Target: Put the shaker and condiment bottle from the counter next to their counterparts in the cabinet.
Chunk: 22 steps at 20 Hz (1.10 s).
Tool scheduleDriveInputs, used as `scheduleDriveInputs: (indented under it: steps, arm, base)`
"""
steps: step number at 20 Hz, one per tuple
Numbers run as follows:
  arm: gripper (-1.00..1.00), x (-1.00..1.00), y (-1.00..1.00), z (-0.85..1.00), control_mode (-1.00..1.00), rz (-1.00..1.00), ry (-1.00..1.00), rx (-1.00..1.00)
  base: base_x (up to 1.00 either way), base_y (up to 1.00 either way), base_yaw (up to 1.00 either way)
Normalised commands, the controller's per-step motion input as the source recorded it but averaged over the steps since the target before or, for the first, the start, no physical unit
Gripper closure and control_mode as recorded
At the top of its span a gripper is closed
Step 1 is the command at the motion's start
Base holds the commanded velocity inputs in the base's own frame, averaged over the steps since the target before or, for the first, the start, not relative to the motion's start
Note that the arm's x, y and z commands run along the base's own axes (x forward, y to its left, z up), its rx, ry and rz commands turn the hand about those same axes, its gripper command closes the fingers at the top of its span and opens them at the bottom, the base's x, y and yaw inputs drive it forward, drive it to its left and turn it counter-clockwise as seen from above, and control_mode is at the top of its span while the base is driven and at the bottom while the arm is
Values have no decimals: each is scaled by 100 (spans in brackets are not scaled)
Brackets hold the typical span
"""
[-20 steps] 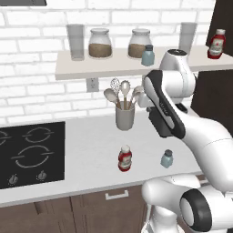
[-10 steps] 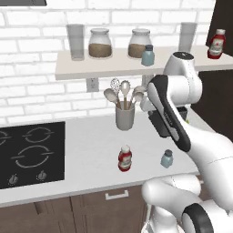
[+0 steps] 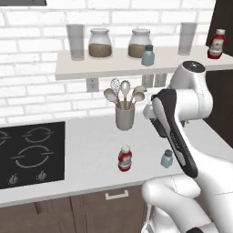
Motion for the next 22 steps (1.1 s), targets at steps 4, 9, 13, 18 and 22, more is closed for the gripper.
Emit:
scheduleDriveInputs:
  steps: [4, 9, 13, 18, 22]
  arm:
    - [-100, -18, 0, 0, -100, -11, -5, 0]
    - [-100, -2, 0, 0, -100, -17, 0, 0]
    - [-100, 0, 0, 0, -100, -18, 0, 0]
    - [-100, 0, 2, 0, -100, -20, 0, 2]
    - [-100, 0, 5, 0, -100, -19, 0, 3]
  base:
    - [0, 0, 0]
    - [0, 0, 0]
    - [0, 0, 0]
    - [0, 0, 0]
    - [0, 0, 0]
